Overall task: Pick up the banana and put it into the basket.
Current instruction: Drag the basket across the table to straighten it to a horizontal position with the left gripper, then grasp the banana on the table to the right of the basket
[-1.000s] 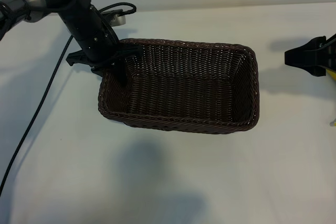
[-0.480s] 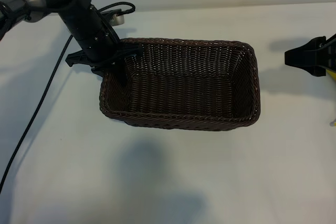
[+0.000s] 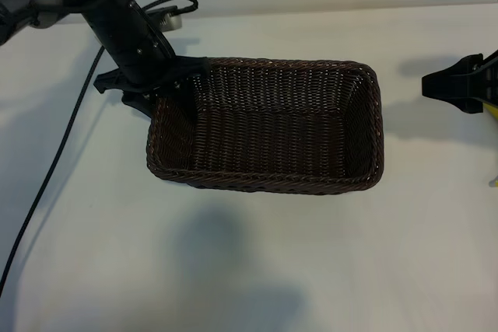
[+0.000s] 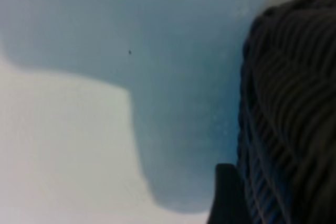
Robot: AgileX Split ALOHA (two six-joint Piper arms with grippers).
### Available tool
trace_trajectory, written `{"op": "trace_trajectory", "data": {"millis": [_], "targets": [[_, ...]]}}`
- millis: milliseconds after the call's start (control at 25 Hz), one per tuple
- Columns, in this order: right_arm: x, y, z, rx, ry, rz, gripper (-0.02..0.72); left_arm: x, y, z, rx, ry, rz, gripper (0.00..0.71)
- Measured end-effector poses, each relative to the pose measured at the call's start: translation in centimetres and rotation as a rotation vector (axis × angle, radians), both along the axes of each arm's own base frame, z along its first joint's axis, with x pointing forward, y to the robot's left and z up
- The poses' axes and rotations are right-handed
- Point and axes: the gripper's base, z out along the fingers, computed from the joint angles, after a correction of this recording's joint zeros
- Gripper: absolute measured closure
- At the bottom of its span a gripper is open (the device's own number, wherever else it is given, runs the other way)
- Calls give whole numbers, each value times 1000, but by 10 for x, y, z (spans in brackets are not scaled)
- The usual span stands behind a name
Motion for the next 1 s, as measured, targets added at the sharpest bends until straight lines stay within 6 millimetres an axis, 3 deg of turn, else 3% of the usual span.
{"op": "trace_trajectory", "data": {"millis": [560, 1000], "targets": [[0, 0, 0, 1, 0, -1, 118, -6, 6, 46, 27, -103, -12, 152], [0, 0, 0, 0, 0, 0, 119, 12, 19, 86, 181, -286, 24, 152]]}}
